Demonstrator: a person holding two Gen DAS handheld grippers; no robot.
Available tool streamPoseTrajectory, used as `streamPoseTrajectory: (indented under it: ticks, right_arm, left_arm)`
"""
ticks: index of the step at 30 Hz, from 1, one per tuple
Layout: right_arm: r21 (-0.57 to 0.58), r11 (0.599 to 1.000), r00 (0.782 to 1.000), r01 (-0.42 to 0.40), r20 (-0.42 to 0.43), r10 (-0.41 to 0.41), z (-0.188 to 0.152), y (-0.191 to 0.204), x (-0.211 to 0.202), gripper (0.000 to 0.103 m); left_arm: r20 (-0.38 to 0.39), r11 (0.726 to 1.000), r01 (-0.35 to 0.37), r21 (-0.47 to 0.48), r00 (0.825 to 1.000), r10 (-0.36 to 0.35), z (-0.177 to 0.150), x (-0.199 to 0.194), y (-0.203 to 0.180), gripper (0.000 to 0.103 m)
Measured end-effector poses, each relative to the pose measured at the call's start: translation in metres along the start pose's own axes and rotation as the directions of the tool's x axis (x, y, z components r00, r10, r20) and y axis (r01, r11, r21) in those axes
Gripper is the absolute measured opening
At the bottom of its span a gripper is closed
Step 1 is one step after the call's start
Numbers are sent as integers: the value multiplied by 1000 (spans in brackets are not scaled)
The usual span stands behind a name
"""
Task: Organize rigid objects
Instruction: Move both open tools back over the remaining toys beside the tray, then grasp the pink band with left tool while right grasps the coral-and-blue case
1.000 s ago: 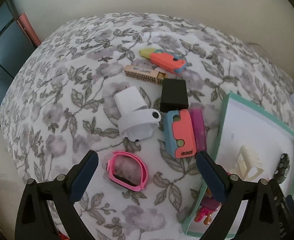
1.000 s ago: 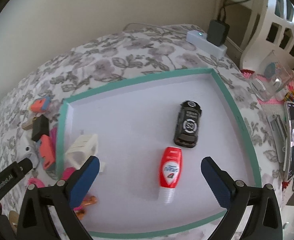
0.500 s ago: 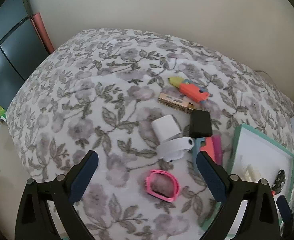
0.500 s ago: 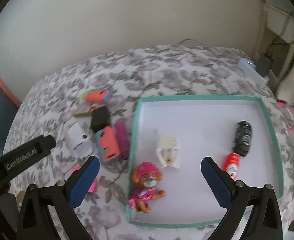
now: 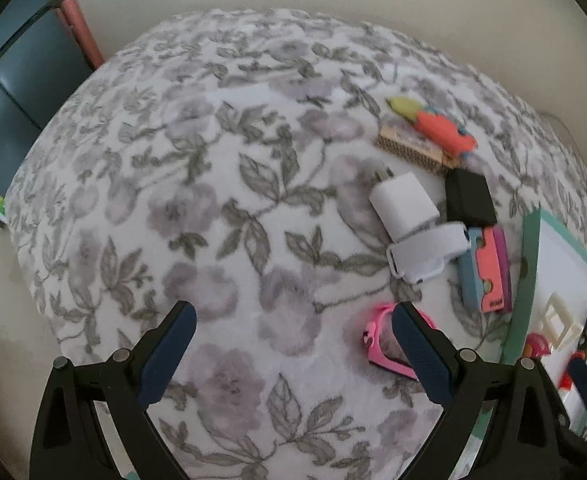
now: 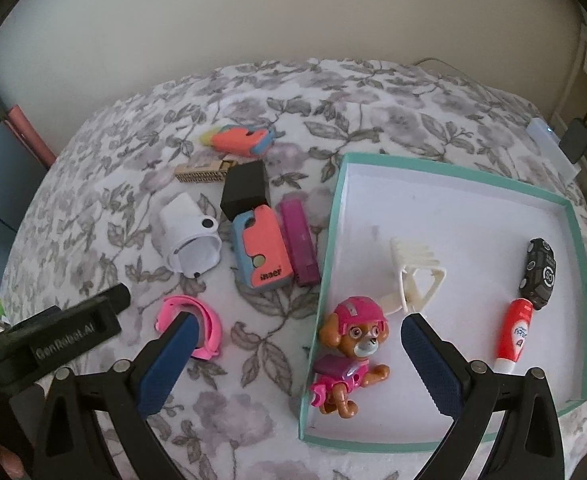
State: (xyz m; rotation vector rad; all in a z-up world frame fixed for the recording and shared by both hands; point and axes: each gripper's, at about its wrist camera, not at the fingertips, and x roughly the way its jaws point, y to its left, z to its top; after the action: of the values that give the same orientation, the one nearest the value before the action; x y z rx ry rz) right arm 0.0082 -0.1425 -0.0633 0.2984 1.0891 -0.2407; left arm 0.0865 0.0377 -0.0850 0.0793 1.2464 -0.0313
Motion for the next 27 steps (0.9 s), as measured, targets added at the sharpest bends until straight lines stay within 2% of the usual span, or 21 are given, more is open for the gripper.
streamPoseTrajectory:
  ticks: [9, 17, 27]
  right_arm:
    - [49, 999, 1000, 10, -7, -10, 1, -11, 2, 103]
    - [57, 998, 1000, 22, 1, -22, 3, -14, 5, 103]
    - [59, 998, 999, 36, -5, -36, 5, -13, 10, 103]
  left_arm:
    - [-87, 991, -28, 128, 995, 39, -14, 31, -29, 98]
    - [-117, 992, -42, 120, 992, 56, -12, 51, -34, 98]
    - [-132, 995, -19, 95, 991, 32, -6, 55, -38, 97]
